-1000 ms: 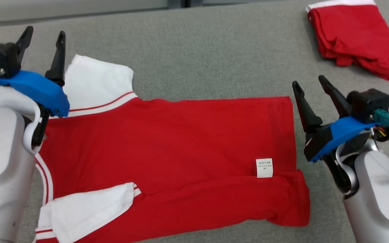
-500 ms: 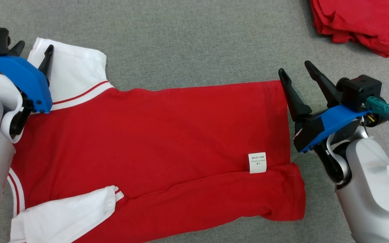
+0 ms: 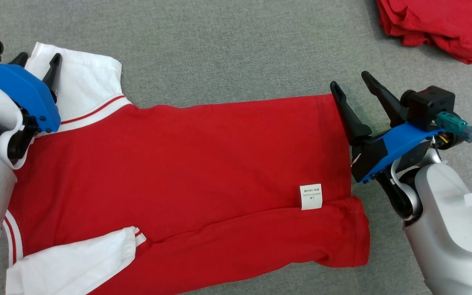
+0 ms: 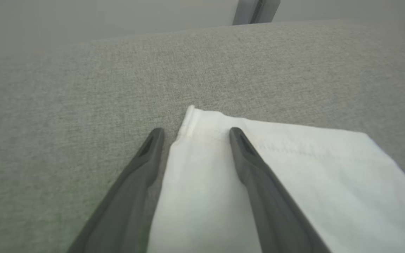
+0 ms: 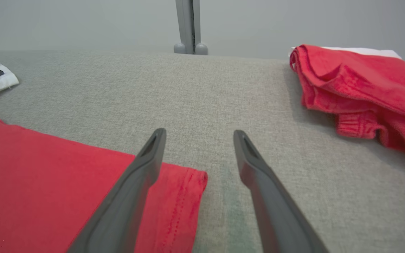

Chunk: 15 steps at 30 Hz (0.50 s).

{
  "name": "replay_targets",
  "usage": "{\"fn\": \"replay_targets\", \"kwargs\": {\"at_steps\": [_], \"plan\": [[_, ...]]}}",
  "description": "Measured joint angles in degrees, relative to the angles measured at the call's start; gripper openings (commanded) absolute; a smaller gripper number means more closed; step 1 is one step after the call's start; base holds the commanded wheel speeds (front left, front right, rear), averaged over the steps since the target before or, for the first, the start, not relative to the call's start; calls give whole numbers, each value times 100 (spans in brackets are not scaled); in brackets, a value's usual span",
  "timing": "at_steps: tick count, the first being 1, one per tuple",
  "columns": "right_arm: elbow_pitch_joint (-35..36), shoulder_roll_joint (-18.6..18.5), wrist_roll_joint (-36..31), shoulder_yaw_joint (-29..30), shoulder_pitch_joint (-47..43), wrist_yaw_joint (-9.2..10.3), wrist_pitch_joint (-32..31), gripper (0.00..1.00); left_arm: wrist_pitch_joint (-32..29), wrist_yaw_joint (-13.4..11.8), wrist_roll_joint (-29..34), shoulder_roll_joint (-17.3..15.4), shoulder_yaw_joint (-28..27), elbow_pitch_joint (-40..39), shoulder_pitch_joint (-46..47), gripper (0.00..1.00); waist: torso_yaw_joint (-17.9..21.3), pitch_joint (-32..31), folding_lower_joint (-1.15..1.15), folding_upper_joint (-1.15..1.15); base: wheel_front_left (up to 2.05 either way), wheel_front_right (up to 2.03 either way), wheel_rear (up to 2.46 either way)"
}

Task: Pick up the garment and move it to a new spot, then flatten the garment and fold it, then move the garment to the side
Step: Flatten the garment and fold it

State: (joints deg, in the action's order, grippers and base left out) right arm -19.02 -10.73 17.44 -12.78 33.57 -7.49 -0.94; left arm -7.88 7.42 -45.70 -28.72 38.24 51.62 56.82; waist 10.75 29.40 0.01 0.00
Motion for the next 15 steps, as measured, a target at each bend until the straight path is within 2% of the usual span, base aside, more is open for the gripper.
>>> {"fn": "replay_targets", "kwargs": {"at_steps": [1, 2, 3, 15], "plan": [[-9, -13, 22, -18, 6, 0, -5, 100, 37, 0, -59, 4, 26, 13, 13, 67, -1, -1, 0, 0, 0, 0, 0], [-25, -26, 41, -51, 8, 1, -54, 100, 64, 0, -111, 13, 59, 36, 23, 10, -3, -9, 0, 0, 0, 0, 0], [-45, -35, 56, -94, 9, 1, -91, 100, 94, 0, -144, 22, 103, 65, 30, 0, -1, -23, 0, 0, 0, 0, 0], [-111, -227, 404, -259, -124, 1, -817, 100, 541, 0, -494, 160, 647, 60, 27, 0, -193, -150, -1, 0, 0, 0, 0]]}}
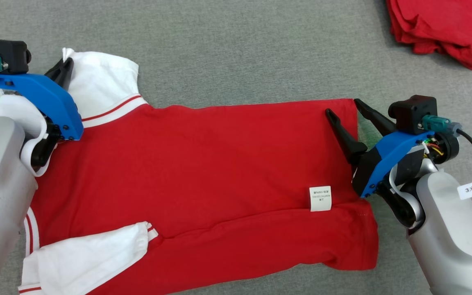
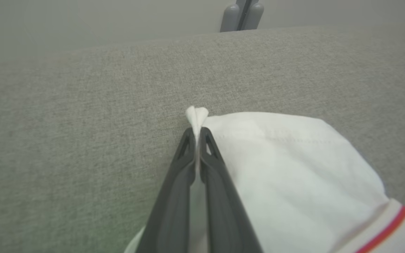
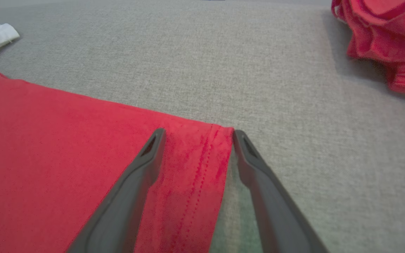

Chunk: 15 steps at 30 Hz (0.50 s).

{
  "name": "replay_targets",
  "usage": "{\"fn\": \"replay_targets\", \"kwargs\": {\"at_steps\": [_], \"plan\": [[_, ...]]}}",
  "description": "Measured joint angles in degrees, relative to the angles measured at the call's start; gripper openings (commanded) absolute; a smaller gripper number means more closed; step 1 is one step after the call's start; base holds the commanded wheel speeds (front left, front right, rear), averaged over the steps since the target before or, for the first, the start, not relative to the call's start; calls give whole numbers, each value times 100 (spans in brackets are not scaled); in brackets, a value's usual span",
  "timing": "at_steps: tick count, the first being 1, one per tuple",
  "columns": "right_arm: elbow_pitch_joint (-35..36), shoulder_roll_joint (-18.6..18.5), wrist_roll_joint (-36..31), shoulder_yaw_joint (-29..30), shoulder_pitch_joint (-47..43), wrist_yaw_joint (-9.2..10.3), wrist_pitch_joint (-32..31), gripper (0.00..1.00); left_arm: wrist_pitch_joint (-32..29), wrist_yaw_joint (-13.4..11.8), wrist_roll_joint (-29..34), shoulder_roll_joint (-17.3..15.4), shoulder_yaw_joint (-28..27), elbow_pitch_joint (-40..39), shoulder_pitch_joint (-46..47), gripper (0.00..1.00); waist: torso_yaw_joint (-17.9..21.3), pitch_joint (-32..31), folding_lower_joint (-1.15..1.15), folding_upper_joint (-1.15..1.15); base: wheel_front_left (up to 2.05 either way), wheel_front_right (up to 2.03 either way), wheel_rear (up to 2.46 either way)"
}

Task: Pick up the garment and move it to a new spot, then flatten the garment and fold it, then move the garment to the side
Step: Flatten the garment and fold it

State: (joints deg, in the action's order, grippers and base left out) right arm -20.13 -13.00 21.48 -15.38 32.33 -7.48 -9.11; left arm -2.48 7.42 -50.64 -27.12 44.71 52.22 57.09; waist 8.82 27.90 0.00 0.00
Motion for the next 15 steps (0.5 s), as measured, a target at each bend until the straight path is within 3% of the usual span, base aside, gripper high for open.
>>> {"fn": "replay_targets", "kwargs": {"at_steps": [6, 7, 8, 10, 15], "plan": [[-194, -9, -33, 30, 0, 0, -247, 100, 208, 0, -175, 15, 247, -74, 60, 0, -157, -9, 0, 0, 0, 0, 0], [-224, -8, -38, 52, 7, -1, -252, 96, 252, 0, -192, 16, 277, -83, 63, 0, -182, -17, 0, 0, 0, 0, 0], [-254, -4, -41, 79, 16, 0, -265, 40, 303, 0, -227, 14, 309, -99, 70, 0, -203, -23, 0, 0, 0, 0, 0], [-325, -7, -88, 101, 43, 0, -344, 0, 398, 0, -293, 1, 390, -126, 93, 0, -227, -42, 0, 0, 0, 0, 0], [-543, 69, -148, 278, 164, 0, -183, 0, 704, 0, -450, 20, 515, -245, 145, 0, -330, -123, 0, 0, 0, 0, 0]]}}
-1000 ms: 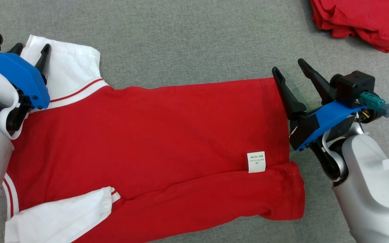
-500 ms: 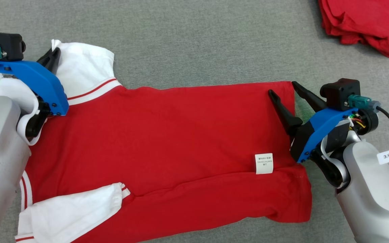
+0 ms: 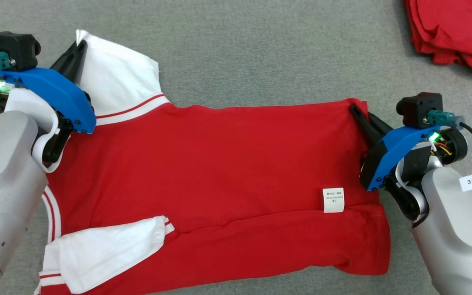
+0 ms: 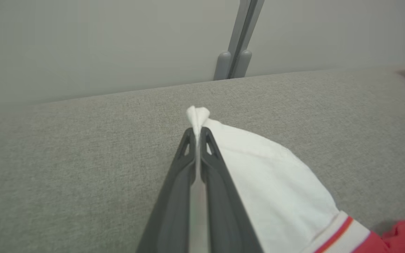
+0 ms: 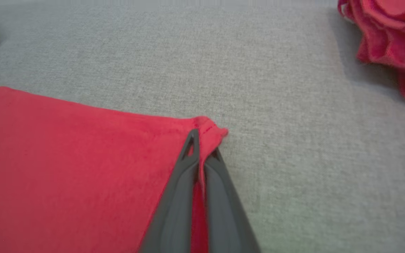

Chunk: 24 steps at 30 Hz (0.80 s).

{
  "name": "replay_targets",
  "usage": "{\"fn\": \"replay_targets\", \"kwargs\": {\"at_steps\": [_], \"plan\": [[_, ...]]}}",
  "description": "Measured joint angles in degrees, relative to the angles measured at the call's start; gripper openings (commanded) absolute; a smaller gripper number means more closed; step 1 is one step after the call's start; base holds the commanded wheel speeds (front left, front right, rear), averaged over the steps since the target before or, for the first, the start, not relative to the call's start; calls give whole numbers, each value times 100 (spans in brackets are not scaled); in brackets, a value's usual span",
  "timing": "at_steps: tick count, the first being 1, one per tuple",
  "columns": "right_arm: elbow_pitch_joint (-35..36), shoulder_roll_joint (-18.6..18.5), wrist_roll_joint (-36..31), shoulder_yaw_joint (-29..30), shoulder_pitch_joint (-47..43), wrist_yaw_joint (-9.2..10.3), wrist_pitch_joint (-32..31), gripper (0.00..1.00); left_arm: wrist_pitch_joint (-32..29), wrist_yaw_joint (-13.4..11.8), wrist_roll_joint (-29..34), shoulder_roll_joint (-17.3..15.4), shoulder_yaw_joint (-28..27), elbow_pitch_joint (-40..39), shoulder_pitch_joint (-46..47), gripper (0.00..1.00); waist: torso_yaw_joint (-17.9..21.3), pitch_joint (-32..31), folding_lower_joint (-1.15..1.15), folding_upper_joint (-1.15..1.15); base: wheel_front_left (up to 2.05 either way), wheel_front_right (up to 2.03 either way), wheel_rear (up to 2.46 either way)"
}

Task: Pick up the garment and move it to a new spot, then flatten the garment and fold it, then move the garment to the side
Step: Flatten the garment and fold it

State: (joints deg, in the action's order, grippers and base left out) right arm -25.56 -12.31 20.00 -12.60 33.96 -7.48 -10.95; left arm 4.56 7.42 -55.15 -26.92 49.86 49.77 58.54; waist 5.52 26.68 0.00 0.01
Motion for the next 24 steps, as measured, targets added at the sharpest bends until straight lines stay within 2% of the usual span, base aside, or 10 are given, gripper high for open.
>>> {"fn": "replay_targets", "kwargs": {"at_steps": [8, 15, 20, 24], "plan": [[-408, 30, -168, 144, 113, -1, 664, 0, 627, 0, -223, 2, 192, -316, -25, 0, -220, -351, 0, 0, 0, 0, 0], [-536, 30, -110, 99, -107, -1, 1203, 0, 968, 0, -342, -154, 268, -929, -531, 0, -344, -740, 1, -1, 0, 0, 0], [-522, -9, -64, 125, -519, -1, 1568, 0, 1031, -18, -321, -288, 65, -1535, -1196, 0, -426, -975, 1, -1, 0, 0, 0], [-492, -22, -70, 133, -806, -1, 1820, 0, 1042, -212, -197, -385, -413, -2216, -1906, 0, -471, -1103, 1, -1, 0, 0, 0]]}}
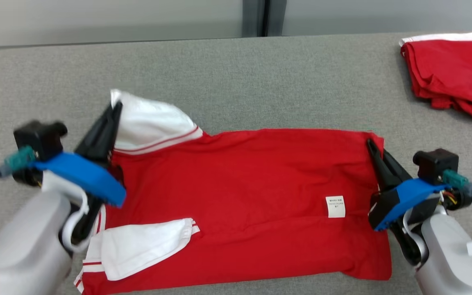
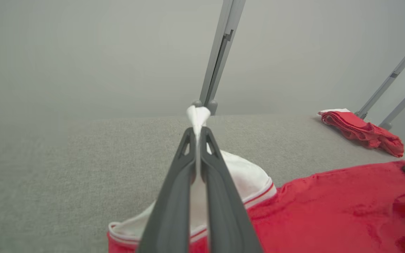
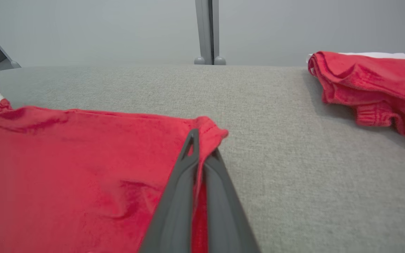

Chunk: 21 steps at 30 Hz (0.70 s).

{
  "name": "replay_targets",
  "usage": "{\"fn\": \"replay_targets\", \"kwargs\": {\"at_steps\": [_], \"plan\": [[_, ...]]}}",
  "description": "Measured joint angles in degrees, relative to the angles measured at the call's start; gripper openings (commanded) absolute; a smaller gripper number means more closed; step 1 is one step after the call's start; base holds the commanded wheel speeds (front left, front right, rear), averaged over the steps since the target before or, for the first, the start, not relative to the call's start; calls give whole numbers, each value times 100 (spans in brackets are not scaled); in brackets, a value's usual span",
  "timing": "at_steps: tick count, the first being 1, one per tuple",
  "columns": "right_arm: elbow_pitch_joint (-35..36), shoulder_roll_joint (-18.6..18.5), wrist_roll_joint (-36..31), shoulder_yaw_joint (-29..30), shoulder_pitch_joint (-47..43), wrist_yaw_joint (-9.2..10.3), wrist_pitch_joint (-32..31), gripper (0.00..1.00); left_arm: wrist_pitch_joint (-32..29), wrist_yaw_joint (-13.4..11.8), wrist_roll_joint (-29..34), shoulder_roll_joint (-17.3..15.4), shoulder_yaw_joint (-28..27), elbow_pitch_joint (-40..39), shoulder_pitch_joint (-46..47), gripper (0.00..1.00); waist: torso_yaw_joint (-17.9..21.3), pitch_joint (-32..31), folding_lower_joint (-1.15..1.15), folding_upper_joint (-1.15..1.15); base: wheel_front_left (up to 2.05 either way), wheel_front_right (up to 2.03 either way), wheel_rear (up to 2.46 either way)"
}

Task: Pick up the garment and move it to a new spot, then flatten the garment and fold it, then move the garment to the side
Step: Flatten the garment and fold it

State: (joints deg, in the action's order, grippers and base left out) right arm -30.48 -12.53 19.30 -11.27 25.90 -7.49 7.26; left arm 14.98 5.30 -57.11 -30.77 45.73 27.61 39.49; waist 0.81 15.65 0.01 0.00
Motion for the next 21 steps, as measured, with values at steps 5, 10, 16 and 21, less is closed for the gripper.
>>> {"fn": "replay_targets", "kwargs": {"at_steps": [5, 10, 16, 21], "plan": [[-34, -16, -3, 18, -298, 0, 254, 0, 0, -223, 208, -66, -454, -626, -990, 0, -61, -152, 0, 0, 0, 0, 0], [-60, -56, -105, 21, -516, 0, 470, 0, 1, -328, 388, -64, -818, -1007, -1750, 0, -135, -244, 0, 0, 0, 0, 0], [-45, -59, -222, 41, -814, 0, 666, 0, 0, -450, 571, 124, -1079, -1274, -2388, 0, -184, -314, 0, 0, 0, 0, 0], [48, -14, -359, 119, -1130, 0, 747, 12, 1, -498, 711, 305, -1278, -1243, -2797, 0, -200, -397, 0, 0, 0, 0, 0]]}}
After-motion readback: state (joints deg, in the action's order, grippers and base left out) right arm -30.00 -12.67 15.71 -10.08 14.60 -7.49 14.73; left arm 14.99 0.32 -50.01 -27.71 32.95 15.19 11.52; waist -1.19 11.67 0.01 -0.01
